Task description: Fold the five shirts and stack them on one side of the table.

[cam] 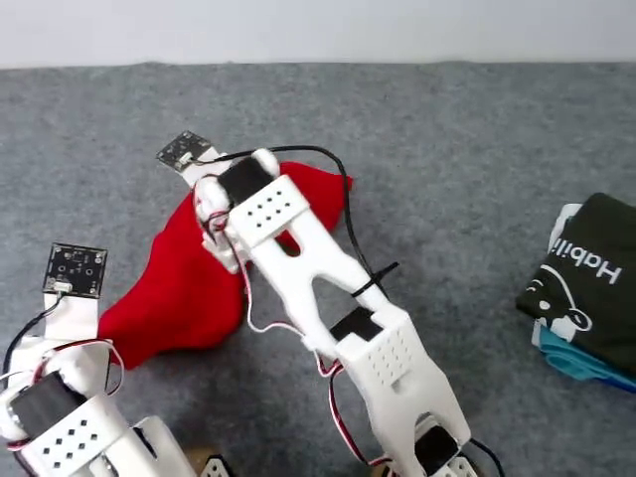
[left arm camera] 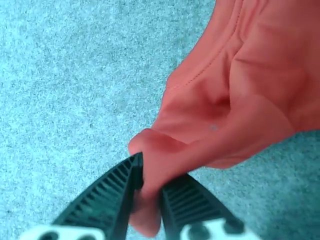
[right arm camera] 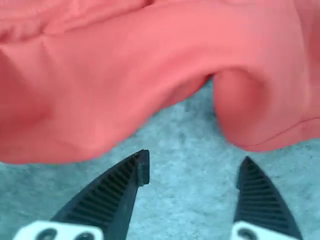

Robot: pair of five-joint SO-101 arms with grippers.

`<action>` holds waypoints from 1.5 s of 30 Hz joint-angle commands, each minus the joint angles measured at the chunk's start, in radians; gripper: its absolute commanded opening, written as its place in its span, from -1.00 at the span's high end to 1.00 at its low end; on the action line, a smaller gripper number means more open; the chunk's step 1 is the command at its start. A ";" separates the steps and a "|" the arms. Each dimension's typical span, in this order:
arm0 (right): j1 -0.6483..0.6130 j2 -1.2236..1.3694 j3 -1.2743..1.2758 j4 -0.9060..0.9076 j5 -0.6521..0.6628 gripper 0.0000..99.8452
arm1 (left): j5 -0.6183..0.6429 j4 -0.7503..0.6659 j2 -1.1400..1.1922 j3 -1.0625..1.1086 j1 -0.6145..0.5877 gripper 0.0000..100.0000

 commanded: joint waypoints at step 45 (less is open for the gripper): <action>0.897 -1.089 1.114 0.035 -0.034 0.62 | 0.313 -0.322 0.829 -1.618 1.033 0.97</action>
